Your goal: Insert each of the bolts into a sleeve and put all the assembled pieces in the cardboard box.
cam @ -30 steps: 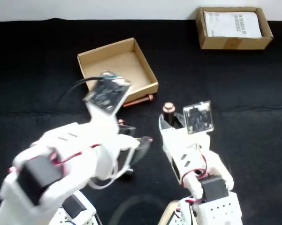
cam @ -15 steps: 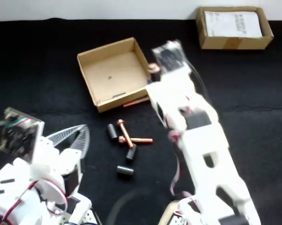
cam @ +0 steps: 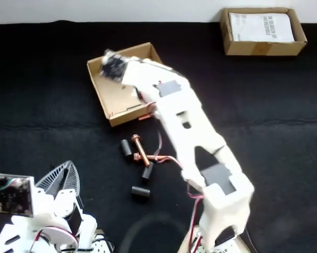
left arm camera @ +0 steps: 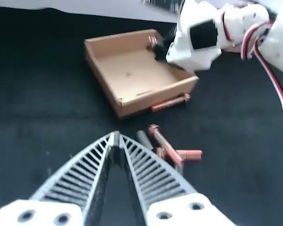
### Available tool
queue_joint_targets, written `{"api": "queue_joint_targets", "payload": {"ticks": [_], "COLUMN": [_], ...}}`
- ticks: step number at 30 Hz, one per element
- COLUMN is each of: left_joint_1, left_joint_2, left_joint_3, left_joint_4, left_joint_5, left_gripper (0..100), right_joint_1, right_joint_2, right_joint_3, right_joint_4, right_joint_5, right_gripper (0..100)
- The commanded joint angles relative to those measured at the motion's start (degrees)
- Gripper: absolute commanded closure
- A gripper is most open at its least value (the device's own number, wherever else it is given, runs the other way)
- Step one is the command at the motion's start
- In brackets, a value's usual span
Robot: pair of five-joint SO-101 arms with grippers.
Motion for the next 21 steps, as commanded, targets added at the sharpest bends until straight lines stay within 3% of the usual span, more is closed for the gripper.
{"api": "queue_joint_targets", "payload": {"ticks": [1, 9, 11, 16, 21], "left_joint_1": [-2.2, -3.1, -3.1, -3.1, -2.9], "left_joint_2": [-0.8, -0.8, -0.8, -0.8, -0.8], "left_joint_3": [0.3, 0.3, 0.3, 0.3, 0.4], "left_joint_4": [2.7, 4.0, 4.0, 3.9, 3.8], "left_joint_5": [-0.3, -0.3, -0.3, -0.4, -0.4], "left_gripper": [99, 99, 99, 99, 99], "right_joint_1": [-2.2, -2.4, -2.5, -3.0, -3.7], "right_joint_2": [4.3, 15.1, 15.2, 13.7, 10.6], "right_joint_3": [-5.6, -7.8, -7.7, -11.4, -19.7], "right_joint_4": [-1.2, -0.9, 0.0, 10.6, 18.2], "right_joint_5": [5.5, 17.2, 17.1, 13.9, 7.1], "right_gripper": [99.1, 98.9, 96.5, 74.5, 76.9]}}
